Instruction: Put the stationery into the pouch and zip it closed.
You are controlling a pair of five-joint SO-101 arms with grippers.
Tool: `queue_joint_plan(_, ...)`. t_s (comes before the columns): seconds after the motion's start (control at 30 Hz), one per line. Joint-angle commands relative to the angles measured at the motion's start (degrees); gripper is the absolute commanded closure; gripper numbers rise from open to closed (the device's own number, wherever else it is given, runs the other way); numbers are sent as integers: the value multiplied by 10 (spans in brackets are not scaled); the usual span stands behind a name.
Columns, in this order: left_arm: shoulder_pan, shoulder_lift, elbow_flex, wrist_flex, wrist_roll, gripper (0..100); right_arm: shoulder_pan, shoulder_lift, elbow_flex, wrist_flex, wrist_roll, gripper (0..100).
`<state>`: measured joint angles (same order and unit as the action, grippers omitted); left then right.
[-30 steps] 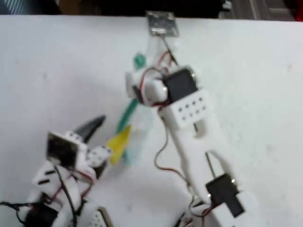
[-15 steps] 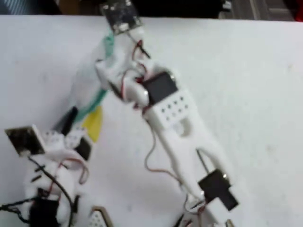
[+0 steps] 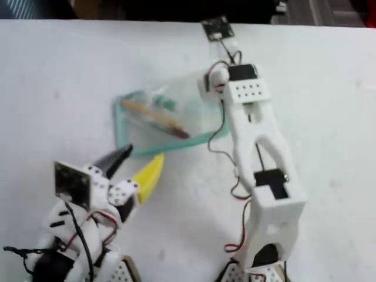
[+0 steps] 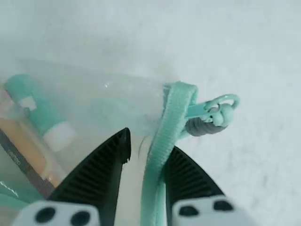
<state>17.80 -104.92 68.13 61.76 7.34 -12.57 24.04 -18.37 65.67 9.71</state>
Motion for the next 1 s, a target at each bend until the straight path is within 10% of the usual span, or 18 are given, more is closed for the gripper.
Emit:
queue_joint_plan(0.0,-29,2,-15,-31,-22,759,22,16,-4,15,12,981)
queue_joint_plan(0.37,-158,2,105,-206,76,759,122,58,-4,22,12,981)
queue_joint_plan(0.97,-156,3,155,-270,83,906,128,155,-2,-60,12,981)
